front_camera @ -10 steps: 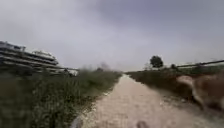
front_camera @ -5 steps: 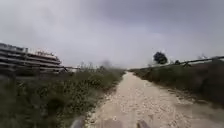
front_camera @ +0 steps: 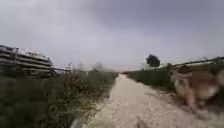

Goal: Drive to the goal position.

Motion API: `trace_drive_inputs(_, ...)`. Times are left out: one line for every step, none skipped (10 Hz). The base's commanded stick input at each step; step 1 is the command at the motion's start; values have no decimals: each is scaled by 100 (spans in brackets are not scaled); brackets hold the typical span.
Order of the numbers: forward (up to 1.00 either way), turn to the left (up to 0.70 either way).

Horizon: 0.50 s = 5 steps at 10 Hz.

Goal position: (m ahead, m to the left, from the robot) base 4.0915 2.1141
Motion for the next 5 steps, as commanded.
trace_drive_inputs(100, -5)
trace_drive_inputs(100, -23)
trace_drive_inputs(100, -25)
trace_drive_inputs(100, 0)
trace_drive_inputs(100, 0)
